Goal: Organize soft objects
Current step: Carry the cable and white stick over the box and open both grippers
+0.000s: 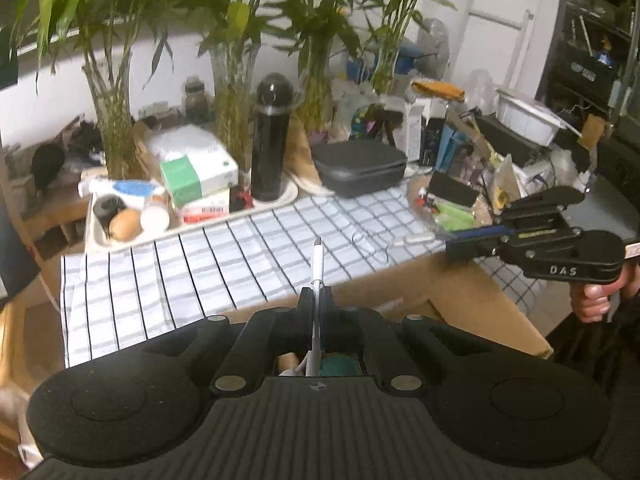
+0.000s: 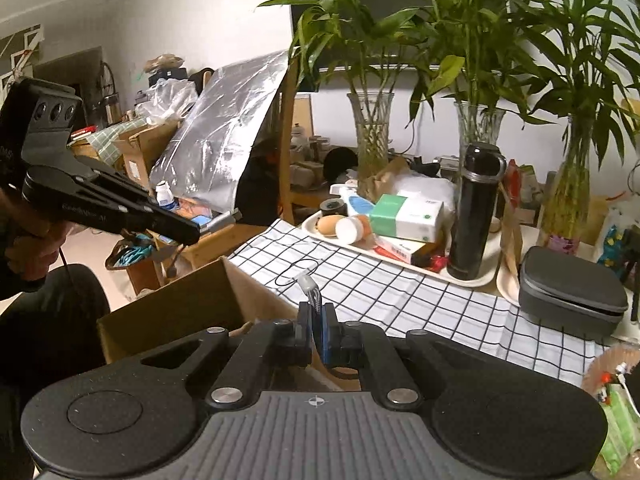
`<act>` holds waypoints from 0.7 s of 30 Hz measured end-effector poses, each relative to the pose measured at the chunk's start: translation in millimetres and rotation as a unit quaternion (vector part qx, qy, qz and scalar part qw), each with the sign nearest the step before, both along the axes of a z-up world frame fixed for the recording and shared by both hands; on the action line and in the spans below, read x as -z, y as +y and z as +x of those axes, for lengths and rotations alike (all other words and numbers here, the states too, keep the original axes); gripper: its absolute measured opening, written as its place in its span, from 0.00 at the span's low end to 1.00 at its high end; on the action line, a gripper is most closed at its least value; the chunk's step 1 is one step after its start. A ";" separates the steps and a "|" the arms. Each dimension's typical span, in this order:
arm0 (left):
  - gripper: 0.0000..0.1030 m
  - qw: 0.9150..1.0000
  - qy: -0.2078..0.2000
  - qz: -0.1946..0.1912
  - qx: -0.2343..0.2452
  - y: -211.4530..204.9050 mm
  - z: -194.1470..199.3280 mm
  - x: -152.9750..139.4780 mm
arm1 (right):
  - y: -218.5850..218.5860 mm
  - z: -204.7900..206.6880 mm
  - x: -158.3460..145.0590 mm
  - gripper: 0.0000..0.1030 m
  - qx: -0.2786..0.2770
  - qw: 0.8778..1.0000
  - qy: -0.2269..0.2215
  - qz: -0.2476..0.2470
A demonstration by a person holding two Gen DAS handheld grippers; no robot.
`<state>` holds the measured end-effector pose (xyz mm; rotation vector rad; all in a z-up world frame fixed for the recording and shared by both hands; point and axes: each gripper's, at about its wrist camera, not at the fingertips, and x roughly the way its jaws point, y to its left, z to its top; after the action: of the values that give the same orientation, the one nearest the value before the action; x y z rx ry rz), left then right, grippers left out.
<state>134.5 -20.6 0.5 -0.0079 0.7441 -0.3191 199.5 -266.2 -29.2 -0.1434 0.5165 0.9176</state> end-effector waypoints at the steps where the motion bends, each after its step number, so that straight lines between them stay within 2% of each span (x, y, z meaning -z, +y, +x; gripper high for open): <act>1: 0.03 1.000 0.006 0.000 -0.003 -1.4 -0.9 3.2 | 0.5 -2.2 0.0 0.07 -0.001 1.000 -0.001 -0.002; 5: 0.03 0.999 0.032 -0.011 -0.022 -0.7 -2.9 12.8 | 1.5 -11.4 1.2 0.07 -0.009 1.000 0.000 -0.010; 8: 0.05 0.997 0.048 -0.034 -0.039 4.2 -3.0 18.4 | 3.5 -18.8 3.5 0.07 -0.018 1.000 0.001 -0.021; 10: 0.17 0.996 0.056 -0.044 -0.047 7.3 -4.1 20.6 | 4.5 -23.0 5.1 0.07 -0.024 0.999 0.002 -0.030; 12: 0.37 0.996 0.049 -0.042 -0.055 9.0 -8.4 20.1 | 4.6 -26.8 7.3 0.07 -0.029 0.999 0.005 -0.033; 14: 0.46 0.997 0.036 -0.031 -0.065 10.1 -14.8 18.4 | 5.4 -31.9 9.3 0.07 -0.033 0.999 0.005 -0.042; 21: 0.46 0.996 0.031 -0.023 -0.075 16.2 -24.7 18.2 | 7.7 -47.5 15.0 0.07 -0.051 0.997 0.008 -0.053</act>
<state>109.8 -4.3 -17.7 -0.1168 0.7920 -0.1932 152.0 -258.5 -44.2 -0.2610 0.5769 0.9915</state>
